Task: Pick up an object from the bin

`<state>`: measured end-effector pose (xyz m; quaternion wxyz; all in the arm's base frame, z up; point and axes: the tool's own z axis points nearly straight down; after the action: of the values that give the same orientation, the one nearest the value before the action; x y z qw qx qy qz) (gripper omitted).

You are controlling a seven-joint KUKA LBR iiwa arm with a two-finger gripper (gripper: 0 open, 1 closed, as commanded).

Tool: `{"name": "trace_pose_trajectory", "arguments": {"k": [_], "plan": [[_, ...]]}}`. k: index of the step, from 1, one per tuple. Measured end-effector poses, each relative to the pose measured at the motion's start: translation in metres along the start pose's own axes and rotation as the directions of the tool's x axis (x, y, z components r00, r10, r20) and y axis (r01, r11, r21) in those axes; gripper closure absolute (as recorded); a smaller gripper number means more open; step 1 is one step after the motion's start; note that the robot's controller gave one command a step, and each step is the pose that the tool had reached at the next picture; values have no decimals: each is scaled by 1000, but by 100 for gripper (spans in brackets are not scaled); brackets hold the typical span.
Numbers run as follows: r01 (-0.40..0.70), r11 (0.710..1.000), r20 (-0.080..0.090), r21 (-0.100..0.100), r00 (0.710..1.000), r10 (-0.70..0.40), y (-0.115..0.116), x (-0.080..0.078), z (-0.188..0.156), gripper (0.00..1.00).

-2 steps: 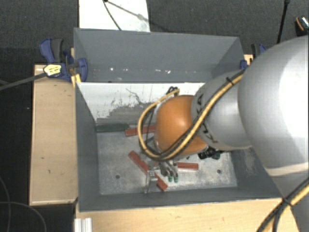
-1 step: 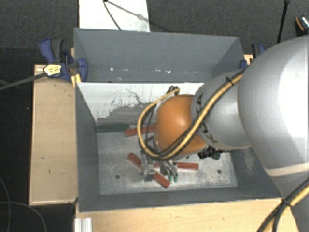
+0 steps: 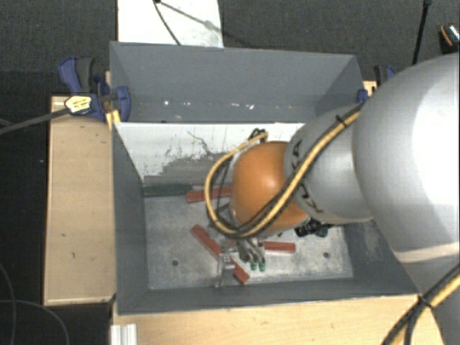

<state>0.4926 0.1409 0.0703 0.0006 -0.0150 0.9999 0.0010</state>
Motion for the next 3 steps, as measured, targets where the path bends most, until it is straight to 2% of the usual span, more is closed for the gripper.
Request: {"name": "trace_pose_trajectory", "arguments": {"k": [1, 2, 3], "plan": [[-5, 1000, 4, -1, 1000, 5, 0, -1, -1, 100], [-8, 1000, 0, 0, 1000, 8, 0, 0, 0, 0], [-4, 1000, 3, -1, 1000, 4, 0, -1, -1, 100]]}}
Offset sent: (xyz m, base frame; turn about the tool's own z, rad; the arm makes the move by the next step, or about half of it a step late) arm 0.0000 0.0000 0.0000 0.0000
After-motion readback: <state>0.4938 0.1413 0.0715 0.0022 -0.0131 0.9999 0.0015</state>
